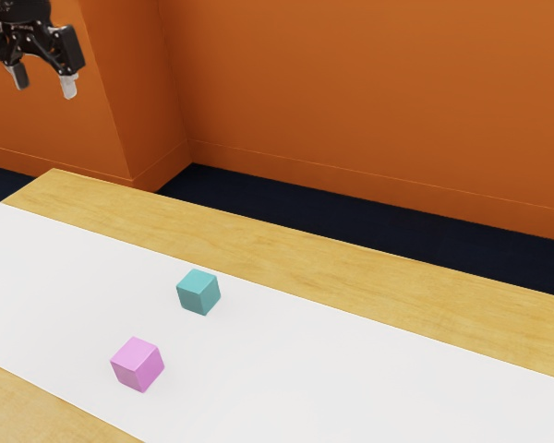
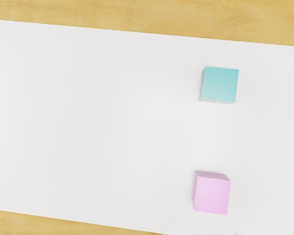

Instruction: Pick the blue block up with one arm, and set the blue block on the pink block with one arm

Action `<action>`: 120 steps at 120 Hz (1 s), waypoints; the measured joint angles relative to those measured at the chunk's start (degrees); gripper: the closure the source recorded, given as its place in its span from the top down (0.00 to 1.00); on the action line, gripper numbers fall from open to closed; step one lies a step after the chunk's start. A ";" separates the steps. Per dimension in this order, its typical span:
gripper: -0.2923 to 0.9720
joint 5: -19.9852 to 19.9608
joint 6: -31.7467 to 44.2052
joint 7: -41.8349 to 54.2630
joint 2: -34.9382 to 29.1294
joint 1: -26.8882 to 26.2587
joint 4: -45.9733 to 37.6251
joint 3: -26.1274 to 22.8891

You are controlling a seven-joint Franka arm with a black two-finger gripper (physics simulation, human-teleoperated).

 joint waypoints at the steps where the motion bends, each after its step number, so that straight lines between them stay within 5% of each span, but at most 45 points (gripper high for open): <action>1: 0.77 0.01 0.07 0.03 0.19 -0.18 -0.05 0.02; 20: 0.77 1.56 1.28 0.49 0.75 -4.13 -0.40 0.04; 32: 0.77 2.26 3.10 0.73 -4.94 -7.38 -7.31 -0.11; 53: 0.77 3.34 7.05 0.72 -14.07 3.62 -19.98 -8.28; 78: 0.77 3.37 13.69 -1.04 -19.20 5.40 -34.51 -8.99; 120: 0.77 3.27 30.64 -4.63 -18.88 6.57 -51.10 -7.63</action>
